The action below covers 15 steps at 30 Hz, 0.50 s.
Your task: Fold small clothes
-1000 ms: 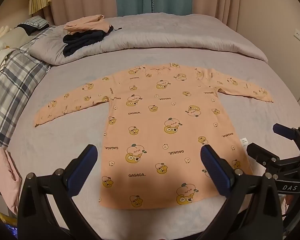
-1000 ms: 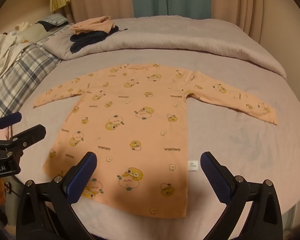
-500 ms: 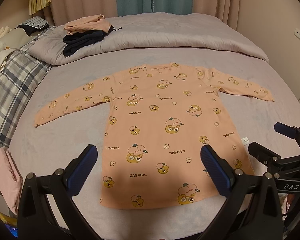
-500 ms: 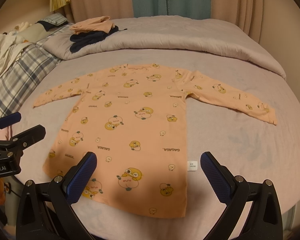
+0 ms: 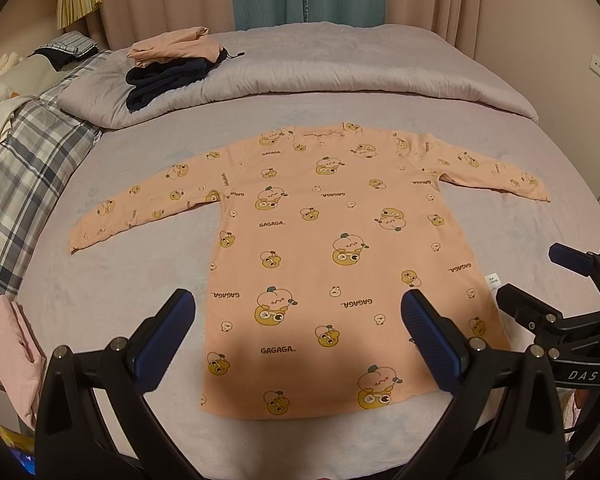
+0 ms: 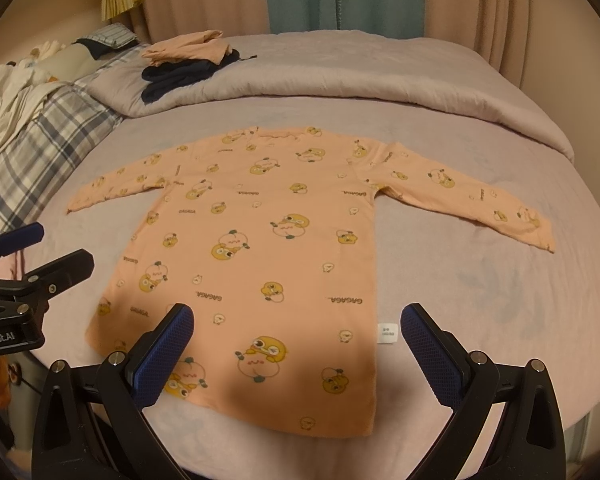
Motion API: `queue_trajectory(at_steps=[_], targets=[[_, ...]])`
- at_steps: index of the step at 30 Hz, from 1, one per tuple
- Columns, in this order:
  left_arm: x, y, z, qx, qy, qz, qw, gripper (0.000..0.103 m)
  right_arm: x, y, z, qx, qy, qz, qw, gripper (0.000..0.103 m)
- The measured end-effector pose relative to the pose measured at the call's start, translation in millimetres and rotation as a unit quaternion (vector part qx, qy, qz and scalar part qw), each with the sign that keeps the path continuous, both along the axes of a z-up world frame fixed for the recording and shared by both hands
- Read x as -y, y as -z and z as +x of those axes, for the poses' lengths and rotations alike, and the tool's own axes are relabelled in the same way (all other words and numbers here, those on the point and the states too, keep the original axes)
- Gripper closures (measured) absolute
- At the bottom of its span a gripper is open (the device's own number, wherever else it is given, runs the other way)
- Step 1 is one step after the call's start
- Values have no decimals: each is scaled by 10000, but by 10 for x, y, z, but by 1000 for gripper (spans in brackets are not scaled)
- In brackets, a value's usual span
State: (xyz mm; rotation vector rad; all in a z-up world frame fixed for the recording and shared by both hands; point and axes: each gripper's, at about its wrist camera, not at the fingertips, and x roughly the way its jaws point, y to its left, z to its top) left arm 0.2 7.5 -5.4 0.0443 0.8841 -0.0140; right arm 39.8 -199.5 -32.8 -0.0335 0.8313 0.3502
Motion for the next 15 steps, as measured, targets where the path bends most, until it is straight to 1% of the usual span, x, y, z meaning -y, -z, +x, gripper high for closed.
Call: queue_trajectory(at_steps=[15], targets=[[-2,-4,6,14,-2,99,9999,0,-14,17,-1,-5,-9,-3,10000,1]])
